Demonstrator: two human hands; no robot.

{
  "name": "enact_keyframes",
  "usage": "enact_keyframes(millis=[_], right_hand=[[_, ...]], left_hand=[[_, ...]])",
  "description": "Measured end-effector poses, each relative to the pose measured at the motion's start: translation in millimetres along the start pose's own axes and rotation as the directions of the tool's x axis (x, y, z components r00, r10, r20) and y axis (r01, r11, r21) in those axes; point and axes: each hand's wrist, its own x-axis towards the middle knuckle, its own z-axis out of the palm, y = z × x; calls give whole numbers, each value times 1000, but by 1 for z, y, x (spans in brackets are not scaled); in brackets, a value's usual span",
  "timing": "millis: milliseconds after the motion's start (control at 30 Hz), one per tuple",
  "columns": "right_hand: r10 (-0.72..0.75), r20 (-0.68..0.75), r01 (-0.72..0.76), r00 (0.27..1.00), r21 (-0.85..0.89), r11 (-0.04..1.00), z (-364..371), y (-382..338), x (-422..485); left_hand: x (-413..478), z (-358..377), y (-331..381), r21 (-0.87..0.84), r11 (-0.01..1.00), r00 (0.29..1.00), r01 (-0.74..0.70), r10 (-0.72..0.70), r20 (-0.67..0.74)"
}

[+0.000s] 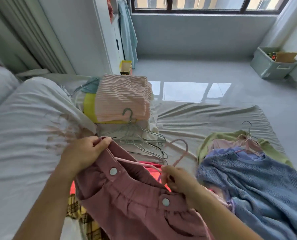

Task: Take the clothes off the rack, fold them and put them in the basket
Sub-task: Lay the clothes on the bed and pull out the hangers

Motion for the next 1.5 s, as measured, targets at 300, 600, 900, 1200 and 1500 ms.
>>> enact_keyframes(millis=[300,600,900,1200,1500], right_hand=[[4,39,5,999,-224,975,24,24,25],[65,-79,-77,995,-149,986,18,42,24],[158,-244,-99,957,239,966,-13,45,28],[-125,-174,183,977,380,907,-18,-6,66],[-278,-407,477,870,551,685,-12,-62,85]], left_hand=[[7,107,-68,-288,934,977,209,-189,97],[10,127,-95,-511,819,961,263,-271,61],[-5,142,-128,-700,522,869,488,-370,329],[-3,177,-75,-275,947,878,166,-15,479],[-5,192,-84,149,989,848,21,-97,521]])
